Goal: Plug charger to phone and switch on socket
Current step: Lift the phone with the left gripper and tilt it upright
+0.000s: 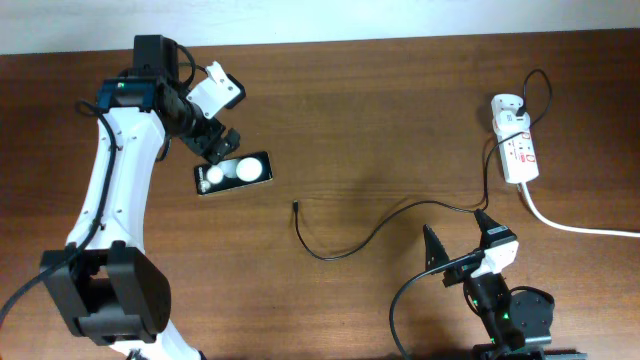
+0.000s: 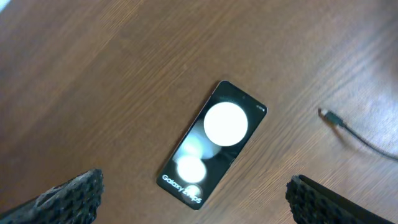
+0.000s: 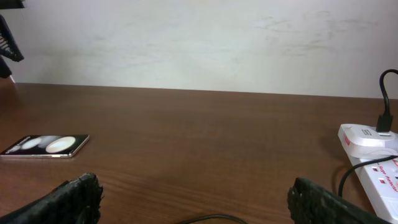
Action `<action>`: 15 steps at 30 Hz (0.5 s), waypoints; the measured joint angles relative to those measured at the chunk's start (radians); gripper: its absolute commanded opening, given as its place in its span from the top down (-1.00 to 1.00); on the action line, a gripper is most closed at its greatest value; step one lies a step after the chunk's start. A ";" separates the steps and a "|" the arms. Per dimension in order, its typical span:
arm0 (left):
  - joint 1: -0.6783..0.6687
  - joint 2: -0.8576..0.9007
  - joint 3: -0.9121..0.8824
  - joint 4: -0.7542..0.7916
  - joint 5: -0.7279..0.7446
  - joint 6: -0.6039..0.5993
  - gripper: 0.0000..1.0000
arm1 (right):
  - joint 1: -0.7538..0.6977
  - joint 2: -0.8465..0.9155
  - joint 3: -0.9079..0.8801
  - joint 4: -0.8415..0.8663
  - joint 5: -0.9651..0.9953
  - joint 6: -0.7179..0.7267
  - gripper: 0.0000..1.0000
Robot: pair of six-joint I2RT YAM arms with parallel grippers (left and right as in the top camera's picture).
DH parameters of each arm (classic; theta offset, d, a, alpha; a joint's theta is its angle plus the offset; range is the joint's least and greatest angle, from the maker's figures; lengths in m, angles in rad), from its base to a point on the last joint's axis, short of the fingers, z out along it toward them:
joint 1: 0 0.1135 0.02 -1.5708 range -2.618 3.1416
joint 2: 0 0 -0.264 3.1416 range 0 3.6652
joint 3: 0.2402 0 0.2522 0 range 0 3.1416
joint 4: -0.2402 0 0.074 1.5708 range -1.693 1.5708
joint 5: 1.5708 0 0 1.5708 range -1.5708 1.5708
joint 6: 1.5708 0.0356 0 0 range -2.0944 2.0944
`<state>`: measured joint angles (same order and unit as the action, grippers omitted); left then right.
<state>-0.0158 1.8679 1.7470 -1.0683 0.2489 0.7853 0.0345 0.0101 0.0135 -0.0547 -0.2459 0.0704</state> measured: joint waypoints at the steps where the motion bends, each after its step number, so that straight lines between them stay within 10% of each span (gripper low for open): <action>1: 0.000 0.000 0.000 -0.014 0.003 0.039 -0.97 | 0.000 0.000 0.000 0.000 0.000 0.000 -0.97; 15: -0.108 0.270 0.005 -0.048 -0.218 0.194 -0.98 | 0.000 0.000 0.000 0.000 0.000 0.000 -0.97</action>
<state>-0.1242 2.1380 1.7515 -1.1164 0.0311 0.9794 0.0345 0.0101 0.0135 -0.0547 -0.2459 0.0704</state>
